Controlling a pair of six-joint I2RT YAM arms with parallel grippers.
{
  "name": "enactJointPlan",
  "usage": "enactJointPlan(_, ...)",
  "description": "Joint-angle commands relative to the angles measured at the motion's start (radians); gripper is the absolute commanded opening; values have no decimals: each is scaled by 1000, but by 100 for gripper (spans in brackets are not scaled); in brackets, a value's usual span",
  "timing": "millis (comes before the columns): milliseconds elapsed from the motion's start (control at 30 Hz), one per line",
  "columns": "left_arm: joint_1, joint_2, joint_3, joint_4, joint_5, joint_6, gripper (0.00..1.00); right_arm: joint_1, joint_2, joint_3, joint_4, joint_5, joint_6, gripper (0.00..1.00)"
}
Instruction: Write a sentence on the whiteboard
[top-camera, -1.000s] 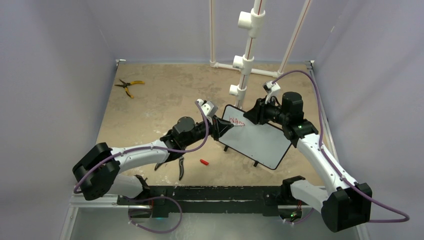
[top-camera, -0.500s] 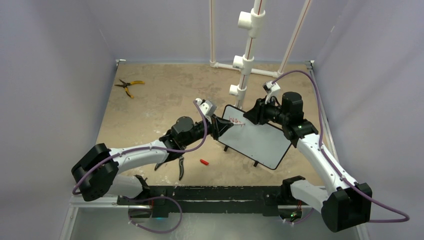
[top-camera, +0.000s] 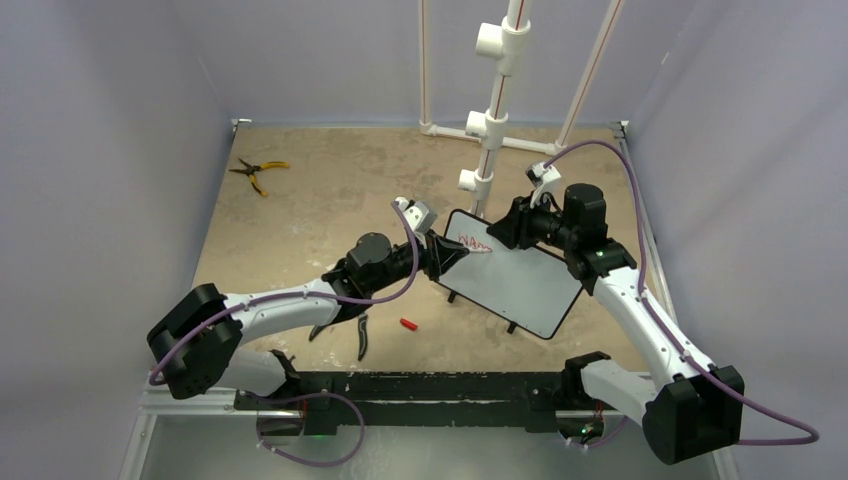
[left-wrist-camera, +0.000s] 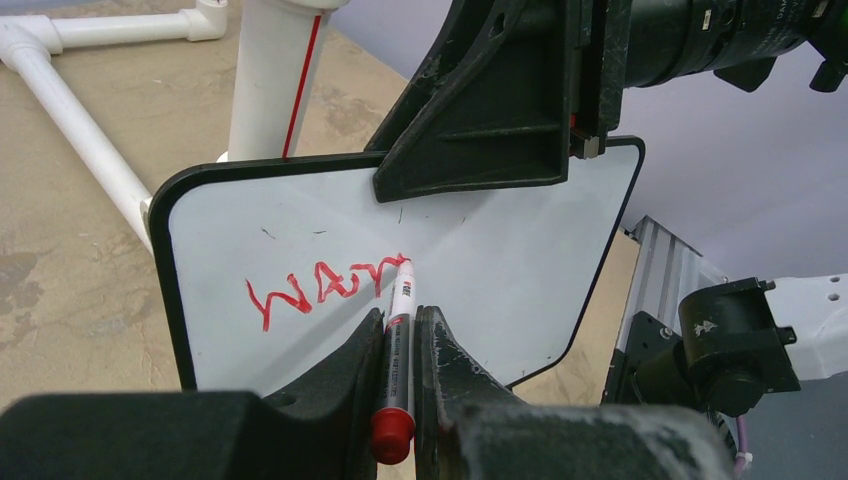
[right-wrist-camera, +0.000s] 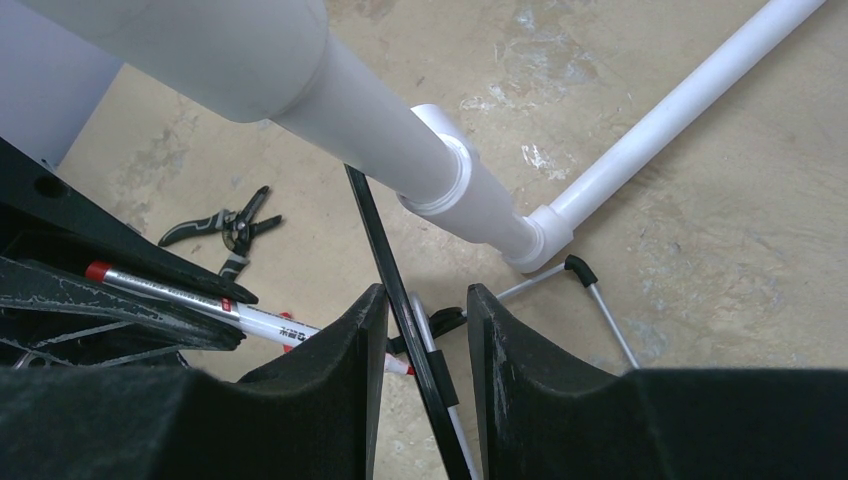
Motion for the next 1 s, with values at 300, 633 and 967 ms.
enactJointPlan(300,-13,3,4,-16,-7,34,0,7,-9,20,-1,-20,-4,37)
enactJointPlan(633,-19,3,6,5,-17,30,0,6,-13,20,-2,-17,-4,37)
enactJointPlan(967,-19,13,40,37,-24,29,0,6,-28,14,9,-6,-3,40)
